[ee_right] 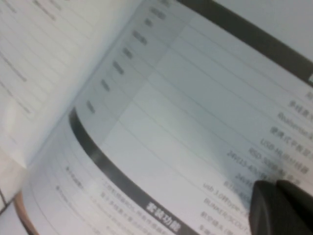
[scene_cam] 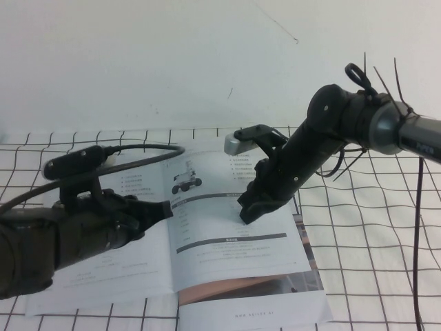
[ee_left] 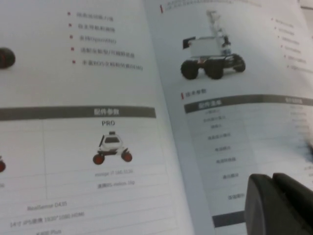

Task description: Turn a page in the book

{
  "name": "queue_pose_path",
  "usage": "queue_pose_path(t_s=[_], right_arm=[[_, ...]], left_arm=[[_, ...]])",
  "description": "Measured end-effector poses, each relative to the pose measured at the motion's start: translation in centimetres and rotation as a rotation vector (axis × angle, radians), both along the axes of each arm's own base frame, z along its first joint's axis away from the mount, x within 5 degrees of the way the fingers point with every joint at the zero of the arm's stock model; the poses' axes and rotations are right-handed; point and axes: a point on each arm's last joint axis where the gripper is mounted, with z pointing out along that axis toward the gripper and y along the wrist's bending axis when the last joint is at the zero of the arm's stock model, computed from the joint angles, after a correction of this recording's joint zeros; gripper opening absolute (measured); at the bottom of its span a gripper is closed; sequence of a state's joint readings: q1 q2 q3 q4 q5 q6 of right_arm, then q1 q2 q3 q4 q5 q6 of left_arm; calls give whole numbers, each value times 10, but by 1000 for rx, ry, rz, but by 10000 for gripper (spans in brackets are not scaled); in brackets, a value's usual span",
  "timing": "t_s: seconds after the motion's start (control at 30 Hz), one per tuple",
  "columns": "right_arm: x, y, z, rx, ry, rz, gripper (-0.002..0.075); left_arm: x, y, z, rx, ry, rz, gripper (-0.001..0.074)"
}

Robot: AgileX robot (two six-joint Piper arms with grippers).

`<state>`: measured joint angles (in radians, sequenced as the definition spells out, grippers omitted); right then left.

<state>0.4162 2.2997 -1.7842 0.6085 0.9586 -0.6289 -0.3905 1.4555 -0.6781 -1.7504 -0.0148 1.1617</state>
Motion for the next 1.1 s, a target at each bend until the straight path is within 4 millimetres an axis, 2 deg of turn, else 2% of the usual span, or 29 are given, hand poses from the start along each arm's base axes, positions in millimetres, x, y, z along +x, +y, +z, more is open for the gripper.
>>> queue_pose_path(t_s=[0.07,0.23,0.37,0.47,0.6,0.67,0.73,0.83,0.9,1.0,1.1], right_arm=[[0,-2,-8,-37,19,-12,0],[0,-4,-11,-63,41,-37,0],[-2,-8,5,-87,17,-36,0],[-5,-15,41,-119,-65,-27,0],[-22,-36,121,-201,-260,-45,0],[-35,-50,161,-247,-353,-74,0],[-55,-67,203,-284,-452,-110,0],[-87,-90,255,-316,-572,-168,-1],[-111,-105,282,-326,-623,-202,-1],[-143,-122,304,-341,-657,-243,-1],[-174,-139,305,-367,-655,-267,-1]], left_arm=[[3,0,-10,16,31,-4,-3],[9,-2,-43,82,125,-27,-3],[12,-3,-70,133,205,-46,-3],[14,-4,-77,144,222,-49,-3],[14,-5,-74,145,209,-72,-3],[14,-4,-66,153,174,-91,-3],[12,-4,-48,152,110,-108,-3],[7,-3,-17,122,4,-126,-3],[1,-2,5,92,-70,-143,-3],[-13,0,42,48,-202,-172,-3],[-32,6,77,16,-337,-189,-3]])
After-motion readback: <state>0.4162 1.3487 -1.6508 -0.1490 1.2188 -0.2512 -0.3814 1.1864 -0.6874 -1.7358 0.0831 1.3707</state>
